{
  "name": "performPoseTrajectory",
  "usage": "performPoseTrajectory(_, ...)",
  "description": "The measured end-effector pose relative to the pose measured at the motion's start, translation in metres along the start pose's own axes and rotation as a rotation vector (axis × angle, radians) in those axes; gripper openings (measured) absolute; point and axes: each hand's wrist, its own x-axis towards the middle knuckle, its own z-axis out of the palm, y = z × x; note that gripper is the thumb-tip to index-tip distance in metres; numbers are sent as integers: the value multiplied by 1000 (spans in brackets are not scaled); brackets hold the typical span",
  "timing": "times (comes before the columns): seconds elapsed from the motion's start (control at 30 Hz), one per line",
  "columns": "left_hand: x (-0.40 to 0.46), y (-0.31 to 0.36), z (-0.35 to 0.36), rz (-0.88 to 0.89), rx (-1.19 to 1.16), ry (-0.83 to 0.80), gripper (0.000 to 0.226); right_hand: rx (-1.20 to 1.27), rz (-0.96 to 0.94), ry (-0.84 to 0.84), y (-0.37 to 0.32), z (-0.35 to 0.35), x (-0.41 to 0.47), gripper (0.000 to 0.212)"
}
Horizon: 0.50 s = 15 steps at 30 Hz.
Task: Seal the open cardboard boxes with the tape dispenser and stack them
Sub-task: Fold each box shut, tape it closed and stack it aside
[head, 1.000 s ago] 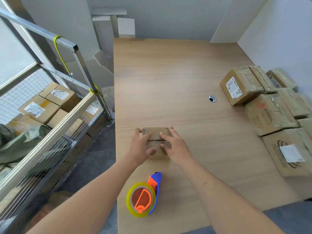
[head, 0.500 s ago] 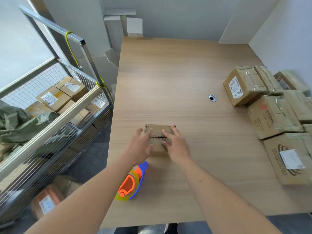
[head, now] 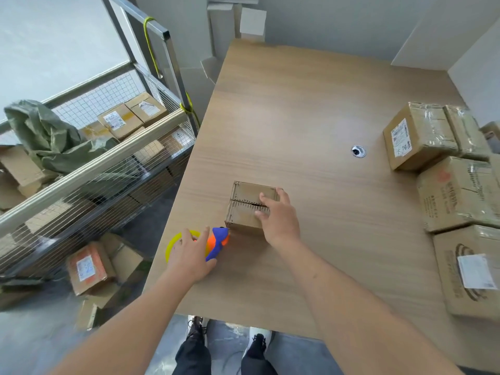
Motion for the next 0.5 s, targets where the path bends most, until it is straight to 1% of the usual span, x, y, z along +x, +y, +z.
performPoseTrajectory(0.1, 1, -5, 14, -5, 35, 54, 105, 3, 15, 26, 3, 2, -1, 45)
performPoseTrajectory(0.2, 0, -10, 24, -4, 3, 93, 104, -4, 6, 32, 5, 4, -2, 46)
performPoseTrajectory(0.27, -4, -16, 27, 16, -37, 153, 109, -2, 0, 23, 5, 4, -2, 46)
performPoseTrajectory(0.33, -9, -24, 25, 15, -163, 214, 115, 9, 1, 24, 6, 4, -1, 47)
performPoseTrajectory(0.4, -16, -36, 17, 43, -354, 277, 117, 15, -12, 23, 9, 2, -2, 47)
performPoseTrajectory(0.43, -19, -41, 10, 81, -426, 312, 116, 8, -30, 18, 11, 2, -3, 48)
performPoseTrajectory(0.5, -22, -47, -9, 194, -468, 384, 114, -3, -65, 8, 15, 3, -7, 48)
